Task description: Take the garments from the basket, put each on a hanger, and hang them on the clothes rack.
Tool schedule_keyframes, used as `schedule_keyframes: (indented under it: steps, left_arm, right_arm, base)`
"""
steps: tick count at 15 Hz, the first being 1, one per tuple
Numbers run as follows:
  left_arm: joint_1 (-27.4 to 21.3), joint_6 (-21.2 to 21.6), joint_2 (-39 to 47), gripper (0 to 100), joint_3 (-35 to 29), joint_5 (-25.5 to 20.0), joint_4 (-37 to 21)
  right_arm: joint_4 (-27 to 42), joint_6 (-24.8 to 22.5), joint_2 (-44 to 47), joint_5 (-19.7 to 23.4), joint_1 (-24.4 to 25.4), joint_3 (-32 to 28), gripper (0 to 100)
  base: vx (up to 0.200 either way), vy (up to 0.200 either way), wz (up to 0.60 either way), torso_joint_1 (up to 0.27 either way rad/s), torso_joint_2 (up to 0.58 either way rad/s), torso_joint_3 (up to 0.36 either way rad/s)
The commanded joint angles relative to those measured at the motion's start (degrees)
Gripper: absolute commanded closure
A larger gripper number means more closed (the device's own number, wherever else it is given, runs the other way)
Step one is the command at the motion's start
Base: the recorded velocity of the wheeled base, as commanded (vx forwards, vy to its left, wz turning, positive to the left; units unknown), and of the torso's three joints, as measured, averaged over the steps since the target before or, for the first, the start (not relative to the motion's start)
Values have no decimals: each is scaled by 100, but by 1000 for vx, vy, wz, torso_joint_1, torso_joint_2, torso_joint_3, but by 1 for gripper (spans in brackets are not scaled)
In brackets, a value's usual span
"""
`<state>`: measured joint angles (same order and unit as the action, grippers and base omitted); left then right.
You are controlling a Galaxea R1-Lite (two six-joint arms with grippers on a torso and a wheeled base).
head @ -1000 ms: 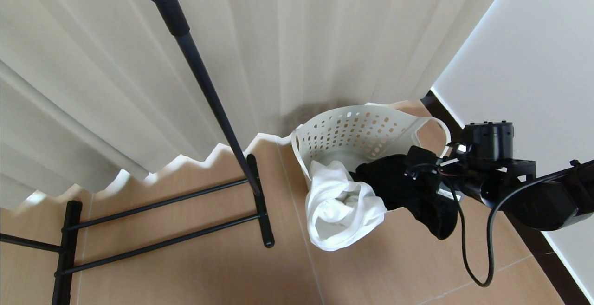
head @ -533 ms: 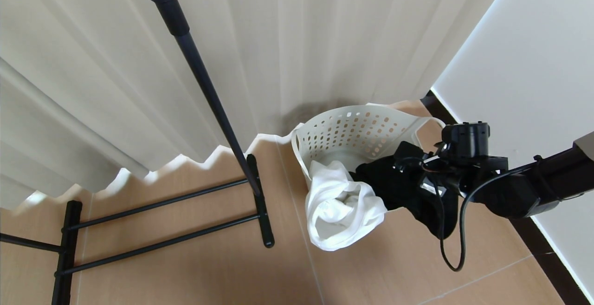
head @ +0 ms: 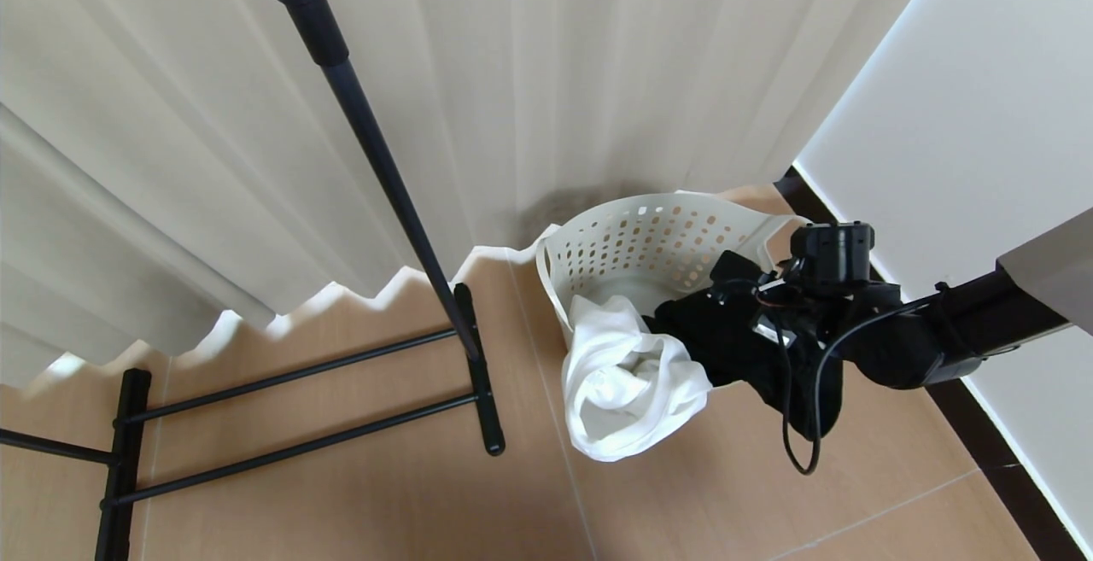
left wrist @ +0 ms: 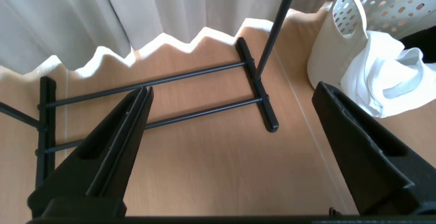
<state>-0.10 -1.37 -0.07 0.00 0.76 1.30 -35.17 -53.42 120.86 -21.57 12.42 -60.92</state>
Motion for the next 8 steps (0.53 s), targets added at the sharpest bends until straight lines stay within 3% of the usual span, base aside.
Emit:
schedule_keyframes:
  steps: [1,2,4,7,8]
  left_arm:
    - [1,-4,7,0,0,4,1]
    - [1,-4,7,0,0,4,1]
    - [1,5,7,0,0,4,1]
    - [1,-4,7,0,0,4,1]
    - [1,-4,7,0,0,4,1]
  right_arm:
    - [-359,16,184,12,-29,159,100]
    - [-429,156,131,21,-38,282,100]
    - [-552,886,-273,56,-38,713,100]
    - [-508,1949,-1697,117,85,1785,100]
    - [-464,2591,-2796,109,489,2356,100]
  base:
    - [0,0,0,0,0,0]
    - [0,0,0,0,0,0]
    - [0,0,0,0,0,0]
    - [0,0,0,0,0,0]
    - [0,0,0,0,0,0]
